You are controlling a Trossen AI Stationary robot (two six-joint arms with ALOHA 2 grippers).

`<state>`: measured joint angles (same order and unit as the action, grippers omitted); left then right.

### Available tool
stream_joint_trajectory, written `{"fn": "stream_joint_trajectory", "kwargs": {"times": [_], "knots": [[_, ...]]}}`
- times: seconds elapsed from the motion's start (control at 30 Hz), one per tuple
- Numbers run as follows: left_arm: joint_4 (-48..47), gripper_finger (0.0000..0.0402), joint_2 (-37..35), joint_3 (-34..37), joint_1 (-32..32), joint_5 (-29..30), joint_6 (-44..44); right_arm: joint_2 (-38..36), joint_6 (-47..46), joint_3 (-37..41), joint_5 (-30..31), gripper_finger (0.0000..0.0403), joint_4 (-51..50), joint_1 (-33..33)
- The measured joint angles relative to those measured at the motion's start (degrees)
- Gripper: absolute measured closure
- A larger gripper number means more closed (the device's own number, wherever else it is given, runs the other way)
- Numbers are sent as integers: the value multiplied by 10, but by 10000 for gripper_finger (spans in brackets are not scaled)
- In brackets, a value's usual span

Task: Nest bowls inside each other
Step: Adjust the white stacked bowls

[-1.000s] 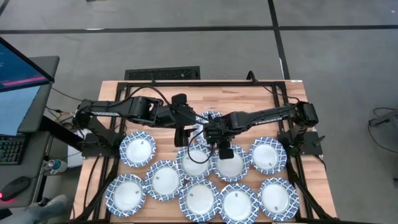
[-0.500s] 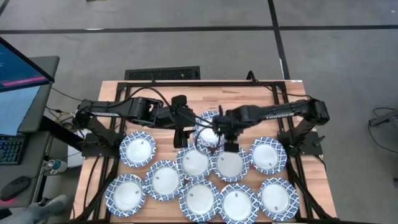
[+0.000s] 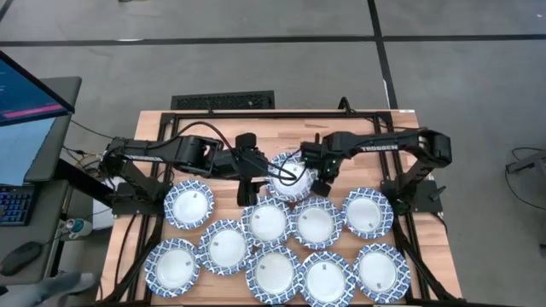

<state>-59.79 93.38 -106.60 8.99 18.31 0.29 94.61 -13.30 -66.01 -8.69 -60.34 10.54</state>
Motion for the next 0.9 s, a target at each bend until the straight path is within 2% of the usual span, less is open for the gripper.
{"fn": "stream_joint_trajectory", "kwargs": {"times": [0.4, 0.9], "knots": [[-8, 166, 0, 0, 0, 6, -8, 4, -26, 12, -51, 395, 108, -53], [-12, 166, 1, 0, 0, 12, -29, 49, -43, 8, -63, 392, 217, -20]]}}
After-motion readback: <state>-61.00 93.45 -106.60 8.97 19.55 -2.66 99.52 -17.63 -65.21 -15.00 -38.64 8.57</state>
